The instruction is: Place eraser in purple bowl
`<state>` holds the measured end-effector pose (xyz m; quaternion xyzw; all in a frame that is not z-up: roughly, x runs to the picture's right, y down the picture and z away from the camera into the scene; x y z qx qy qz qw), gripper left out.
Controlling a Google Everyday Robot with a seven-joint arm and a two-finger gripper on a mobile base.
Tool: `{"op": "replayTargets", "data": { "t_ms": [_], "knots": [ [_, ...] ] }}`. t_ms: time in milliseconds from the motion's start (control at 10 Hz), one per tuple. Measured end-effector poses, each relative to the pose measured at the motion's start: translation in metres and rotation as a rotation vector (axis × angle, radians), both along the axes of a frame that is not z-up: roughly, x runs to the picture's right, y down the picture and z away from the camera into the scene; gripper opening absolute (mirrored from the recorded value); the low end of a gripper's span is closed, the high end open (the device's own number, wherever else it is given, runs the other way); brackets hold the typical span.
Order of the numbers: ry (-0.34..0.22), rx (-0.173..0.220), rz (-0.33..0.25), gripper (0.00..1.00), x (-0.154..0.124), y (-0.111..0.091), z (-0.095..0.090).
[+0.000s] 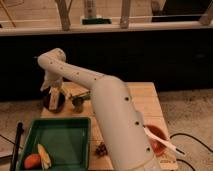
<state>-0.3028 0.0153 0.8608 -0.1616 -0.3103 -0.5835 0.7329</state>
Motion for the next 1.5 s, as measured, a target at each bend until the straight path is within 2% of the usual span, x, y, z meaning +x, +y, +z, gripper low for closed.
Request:
{"op": "replayTargets", "data": {
  "t_ms": [600, 1500],
  "knots": [
    [0.021, 0.004, 0.037, 0.8, -0.0014, -0.0104, -0.0007],
    [0.022, 0.004, 0.036, 0.8, -0.0026, -0.0101, -0.0007]
  ]
}}
